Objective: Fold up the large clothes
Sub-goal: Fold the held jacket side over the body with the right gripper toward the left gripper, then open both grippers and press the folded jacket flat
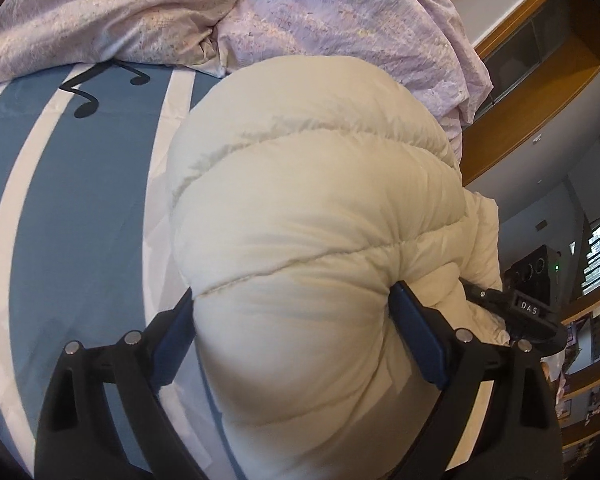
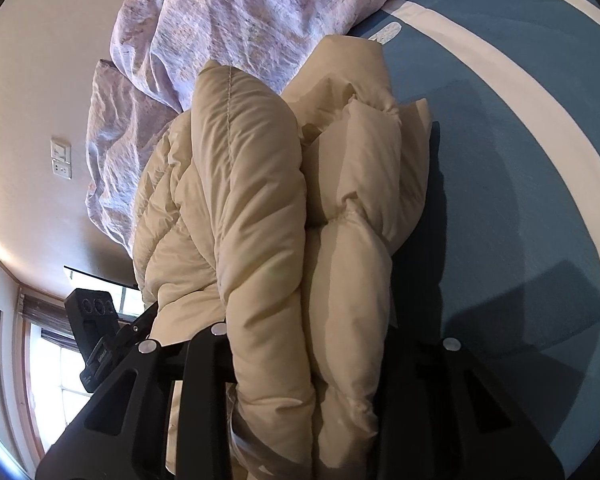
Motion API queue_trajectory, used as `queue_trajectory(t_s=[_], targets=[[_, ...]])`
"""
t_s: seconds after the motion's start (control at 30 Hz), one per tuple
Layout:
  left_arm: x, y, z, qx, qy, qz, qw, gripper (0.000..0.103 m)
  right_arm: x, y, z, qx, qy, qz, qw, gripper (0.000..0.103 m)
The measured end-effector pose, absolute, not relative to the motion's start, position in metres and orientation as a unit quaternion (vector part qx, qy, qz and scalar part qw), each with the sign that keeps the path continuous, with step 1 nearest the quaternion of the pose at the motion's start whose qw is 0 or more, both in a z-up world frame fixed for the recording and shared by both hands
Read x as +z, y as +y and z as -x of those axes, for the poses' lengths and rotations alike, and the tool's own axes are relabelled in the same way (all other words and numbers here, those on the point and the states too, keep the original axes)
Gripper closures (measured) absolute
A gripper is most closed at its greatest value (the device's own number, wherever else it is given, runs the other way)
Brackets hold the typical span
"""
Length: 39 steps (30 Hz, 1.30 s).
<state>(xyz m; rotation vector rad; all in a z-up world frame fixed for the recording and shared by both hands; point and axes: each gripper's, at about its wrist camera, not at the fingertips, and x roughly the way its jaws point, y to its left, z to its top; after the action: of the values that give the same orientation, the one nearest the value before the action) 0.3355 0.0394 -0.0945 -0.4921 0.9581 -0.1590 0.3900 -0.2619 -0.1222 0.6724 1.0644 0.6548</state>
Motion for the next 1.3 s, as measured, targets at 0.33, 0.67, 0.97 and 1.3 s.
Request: queue_trajectory(t_s=[0.33, 0.67, 0.97, 1.3], targets=[[-0.085, 0.054, -0.326, -0.099, 0.415, 0.277, 0.861, 0.063, -0.112, -0.258, -0.385, 0.322, 0.470, -0.305, 0.763, 0.074], [-0.059, 0.100, -0.309, -0.080, 0.369, 0.281, 0.882, 0.069, -0.084, -0.196, -0.404, 0.375, 0.455, -0.277, 0.758, 0.079], [-0.046, 0.168, -0.312, -0.022, 0.345, 0.271, 0.898, 0.069, -0.075, -0.119, -0.432, 0.408, 0.447, -0.233, 0.761, 0.079], [-0.068, 0.201, -0.323, 0.084, 0.364, 0.223, 0.900, 0.039, -0.090, -0.095, -0.422, 0.335, 0.446, -0.152, 0.816, 0.047]])
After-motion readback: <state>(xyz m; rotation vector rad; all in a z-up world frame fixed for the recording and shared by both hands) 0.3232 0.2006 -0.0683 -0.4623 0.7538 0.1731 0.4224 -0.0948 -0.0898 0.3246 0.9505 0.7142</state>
